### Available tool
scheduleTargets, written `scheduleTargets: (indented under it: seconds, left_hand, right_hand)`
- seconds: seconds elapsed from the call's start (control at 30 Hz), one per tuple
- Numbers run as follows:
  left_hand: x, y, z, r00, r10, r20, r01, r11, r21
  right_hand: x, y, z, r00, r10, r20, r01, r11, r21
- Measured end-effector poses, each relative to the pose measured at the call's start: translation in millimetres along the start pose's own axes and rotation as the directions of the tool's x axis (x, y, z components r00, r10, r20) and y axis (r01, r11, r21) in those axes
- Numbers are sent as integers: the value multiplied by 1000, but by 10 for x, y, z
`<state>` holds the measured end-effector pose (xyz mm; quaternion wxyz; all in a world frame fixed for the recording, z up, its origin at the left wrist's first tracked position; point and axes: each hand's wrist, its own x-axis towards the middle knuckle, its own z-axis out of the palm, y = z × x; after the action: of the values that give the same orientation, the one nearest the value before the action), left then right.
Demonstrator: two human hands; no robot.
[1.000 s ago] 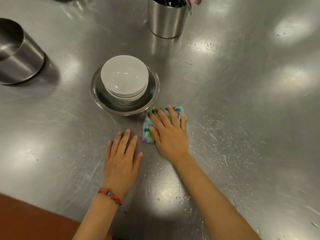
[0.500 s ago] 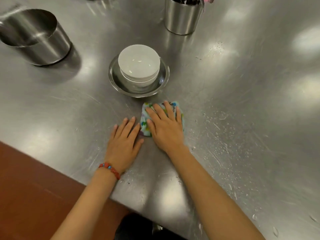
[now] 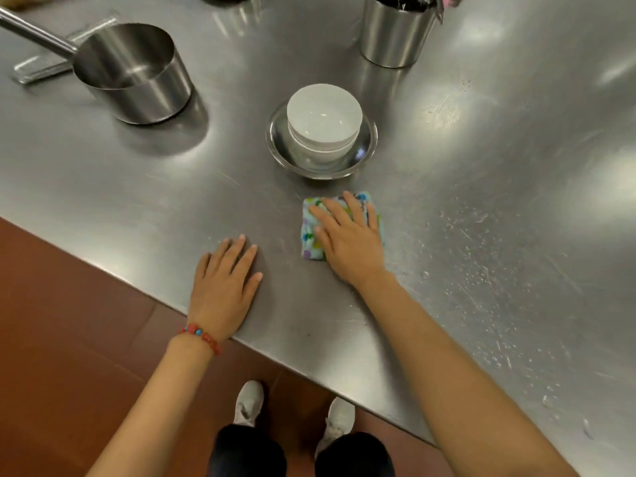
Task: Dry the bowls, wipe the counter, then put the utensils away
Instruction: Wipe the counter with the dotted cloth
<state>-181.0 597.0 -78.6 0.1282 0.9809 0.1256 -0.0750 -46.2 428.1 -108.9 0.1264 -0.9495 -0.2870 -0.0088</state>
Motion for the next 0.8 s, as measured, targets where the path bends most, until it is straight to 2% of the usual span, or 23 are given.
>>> scheduleTargets:
  seconds: [0.1,0.17,0.33,0.43,0.53,0.67,0.8]
  left_hand:
    - [-26,-107,-21,997,68,-20,-69,997,-17]
    - [-41,-165,-22,993,117,-16,-117,993,-7]
    - [-32,-337,-40,970,240,-23,-240,971,14]
    - [-18,-403,-35,958,285,-24,-285,958,19]
    - [-10,-455,-18,945,327,-20,-327,944,37]
    - [-13,-474,-28,938,346,-21,-346,938,-9]
    - [-58,-514,-33,918,397,-4,-397,917,-29]
  right_hand:
    - [237,-116,40,978,209,-19,-209,978,-14]
    - [223,-295,74,956,292,-36,-292,956,-17]
    - [-311,-848,106,981,190,-48,-191,981,-19]
    - [-455,-962,114,982,180,-61,-182,983,-29]
    - [-271,-897,98,967,255,-16,-255,967,-17]
    - [-246,-1107,122,906,420,-57,-421,907,1]
    - [-814,-1472,168,932,355,-76,-359,933,-37]
